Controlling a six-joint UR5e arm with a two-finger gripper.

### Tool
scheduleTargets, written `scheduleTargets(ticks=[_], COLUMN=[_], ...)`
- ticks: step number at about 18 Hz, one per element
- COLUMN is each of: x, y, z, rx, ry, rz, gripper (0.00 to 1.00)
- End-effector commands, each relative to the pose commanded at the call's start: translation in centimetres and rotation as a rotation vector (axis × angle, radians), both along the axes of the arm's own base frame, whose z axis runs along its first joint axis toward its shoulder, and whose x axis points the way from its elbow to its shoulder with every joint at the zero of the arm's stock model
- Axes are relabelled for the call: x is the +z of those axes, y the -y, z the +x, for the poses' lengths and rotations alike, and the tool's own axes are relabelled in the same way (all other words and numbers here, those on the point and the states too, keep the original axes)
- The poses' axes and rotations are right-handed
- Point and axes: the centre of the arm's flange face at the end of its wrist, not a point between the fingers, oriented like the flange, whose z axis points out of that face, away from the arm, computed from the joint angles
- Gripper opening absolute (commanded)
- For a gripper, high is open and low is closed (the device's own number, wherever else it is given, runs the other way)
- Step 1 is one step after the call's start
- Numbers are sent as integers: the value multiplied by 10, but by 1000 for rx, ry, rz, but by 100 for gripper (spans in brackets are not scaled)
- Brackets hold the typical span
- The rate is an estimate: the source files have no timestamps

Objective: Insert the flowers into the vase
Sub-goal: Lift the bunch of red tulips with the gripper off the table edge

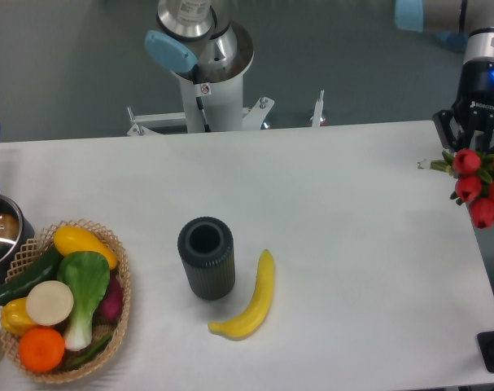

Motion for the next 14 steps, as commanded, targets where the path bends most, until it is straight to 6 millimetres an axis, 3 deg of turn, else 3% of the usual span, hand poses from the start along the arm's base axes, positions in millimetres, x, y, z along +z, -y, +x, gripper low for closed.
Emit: scheduleTargets(ticks=[9,14], x=[5,6], y=[-21,-66], z=[13,32], rx=[-57,-137], ry=[0,2], rz=[84,93], gripper=[28,28])
